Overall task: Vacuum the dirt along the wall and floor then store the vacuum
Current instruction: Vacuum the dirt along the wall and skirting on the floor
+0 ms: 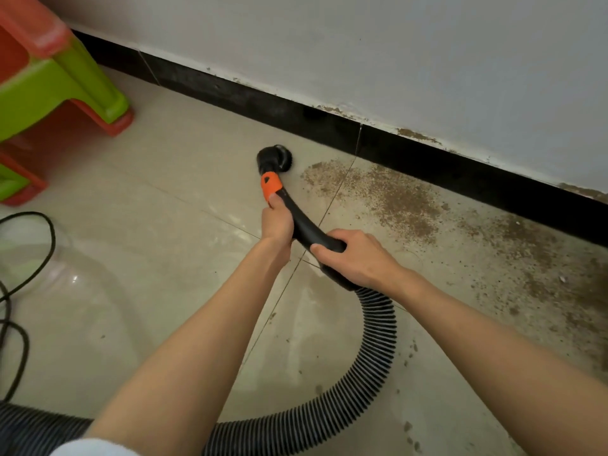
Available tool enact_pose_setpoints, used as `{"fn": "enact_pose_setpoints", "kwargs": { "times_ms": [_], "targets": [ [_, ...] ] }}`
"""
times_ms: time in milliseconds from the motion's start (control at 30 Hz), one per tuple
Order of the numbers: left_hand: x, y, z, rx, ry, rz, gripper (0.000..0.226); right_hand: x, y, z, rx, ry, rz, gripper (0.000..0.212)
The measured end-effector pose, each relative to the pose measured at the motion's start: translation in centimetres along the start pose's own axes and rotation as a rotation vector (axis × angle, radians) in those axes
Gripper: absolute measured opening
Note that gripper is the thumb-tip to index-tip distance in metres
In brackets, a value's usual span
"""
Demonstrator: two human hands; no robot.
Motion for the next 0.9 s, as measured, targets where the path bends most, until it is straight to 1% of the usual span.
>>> {"fn": "enact_pose_setpoints", "kwargs": {
  "times_ms": [167, 267, 400, 500, 567, 667, 900],
  "targets": [
    [-6.2, -1.7, -1.5, 0.001, -0.032, 0.191, 0.054, 3.6, -1.9, -2.5, -0.083, -0.014, -0.146, 0.029],
    [-7.8, -3.2, -3.0, -0.019, -0.016, 0.214, 0.056, 4.8, -3.4, -2.2, -0.097, -0.029, -0.191, 0.029],
    [-7.0, -4.7, -4.9, -0.049, -0.023, 0.165, 0.058, 4.3, -4.6, -0.2, -0.093, -0.093, -0.183, 0.026],
    [-4.7, -5.0, -5.2, -0.04, -0.035, 0.115, 0.058, 2.5, -4.7, 1.0, -0.069, -0.099, -0.145, 0.035],
    [-2.8, -4.7, -5.0, -0.039, -0.036, 0.065, 0.059, 1.1, -4.6, 1.9, -0.052, -0.1, -0.118, 0.031],
    [0.1, -4.3, -4.4, -0.042, -0.03, -0.003, 0.06, -0.7, -4.1, 3.2, -0.025, -0.085, -0.066, 0.024],
    [5.2, -2.9, -2.7, -0.033, 0.007, -0.127, 0.06, -3.6, -3.0, 4.9, 0.025, 0.006, 0.052, 0.028]
  ]
}}
Point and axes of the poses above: each hand's wrist, its own y-axis towards the middle knuckle, its own x-axis out of the palm, z = x × y, the point moved 6 cm from there along y, towards the middle knuckle, and after that the axes turned 11 degrees about x, right-handed, at the moved point
